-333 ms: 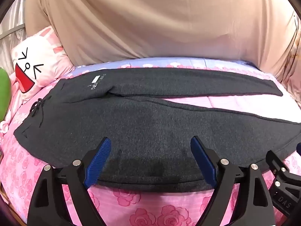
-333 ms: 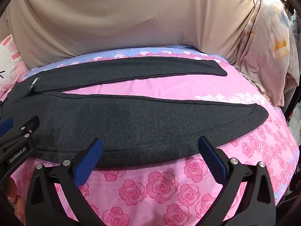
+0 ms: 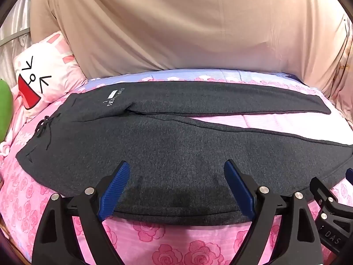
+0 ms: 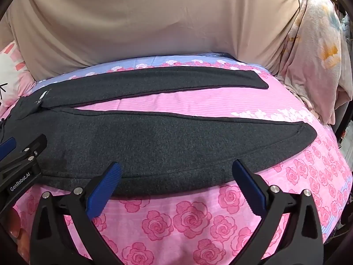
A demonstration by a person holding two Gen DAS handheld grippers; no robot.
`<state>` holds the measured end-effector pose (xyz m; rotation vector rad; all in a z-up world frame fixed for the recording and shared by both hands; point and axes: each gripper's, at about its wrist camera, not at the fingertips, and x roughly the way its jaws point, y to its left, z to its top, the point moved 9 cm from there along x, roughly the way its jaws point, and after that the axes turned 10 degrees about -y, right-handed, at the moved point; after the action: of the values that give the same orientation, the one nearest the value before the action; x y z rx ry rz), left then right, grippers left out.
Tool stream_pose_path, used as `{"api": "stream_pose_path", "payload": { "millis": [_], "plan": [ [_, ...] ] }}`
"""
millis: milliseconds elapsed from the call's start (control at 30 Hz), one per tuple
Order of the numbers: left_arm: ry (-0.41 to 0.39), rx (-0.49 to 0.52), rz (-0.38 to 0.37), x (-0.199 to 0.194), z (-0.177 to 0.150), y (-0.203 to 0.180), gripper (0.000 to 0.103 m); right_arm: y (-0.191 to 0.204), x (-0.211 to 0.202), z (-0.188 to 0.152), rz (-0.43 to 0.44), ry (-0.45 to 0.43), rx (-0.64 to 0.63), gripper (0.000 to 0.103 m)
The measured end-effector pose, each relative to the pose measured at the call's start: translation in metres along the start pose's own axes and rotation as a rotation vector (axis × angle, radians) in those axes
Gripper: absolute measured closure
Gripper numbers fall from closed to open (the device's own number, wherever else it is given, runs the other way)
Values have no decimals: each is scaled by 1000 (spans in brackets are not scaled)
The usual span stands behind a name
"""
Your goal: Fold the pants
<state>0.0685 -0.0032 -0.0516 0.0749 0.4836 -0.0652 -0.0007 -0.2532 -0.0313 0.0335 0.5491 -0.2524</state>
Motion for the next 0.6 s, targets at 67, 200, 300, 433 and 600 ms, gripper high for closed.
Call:
{"api": "stream_pose_path", "payload": {
  "millis": [67,200,300,433,600],
  "plan": [
    [-1,-3,-2,0,0,-1,18,4,-1,1,0,-4,-2,5],
    [-8,-5,-2,-2,0,2,15,0,0,1,6,-5,4,5],
    [-10,-4,-2,-2,0,3,15,-1,0,1,8,-6,4,5],
    [-9,-7,-3,-2,-1,3,15,-1,-1,0,10,-2,3,5],
    [-10,-10,-6,-3,-1,5,15,-1,-1,1,13,0,6,5]
  ]
}}
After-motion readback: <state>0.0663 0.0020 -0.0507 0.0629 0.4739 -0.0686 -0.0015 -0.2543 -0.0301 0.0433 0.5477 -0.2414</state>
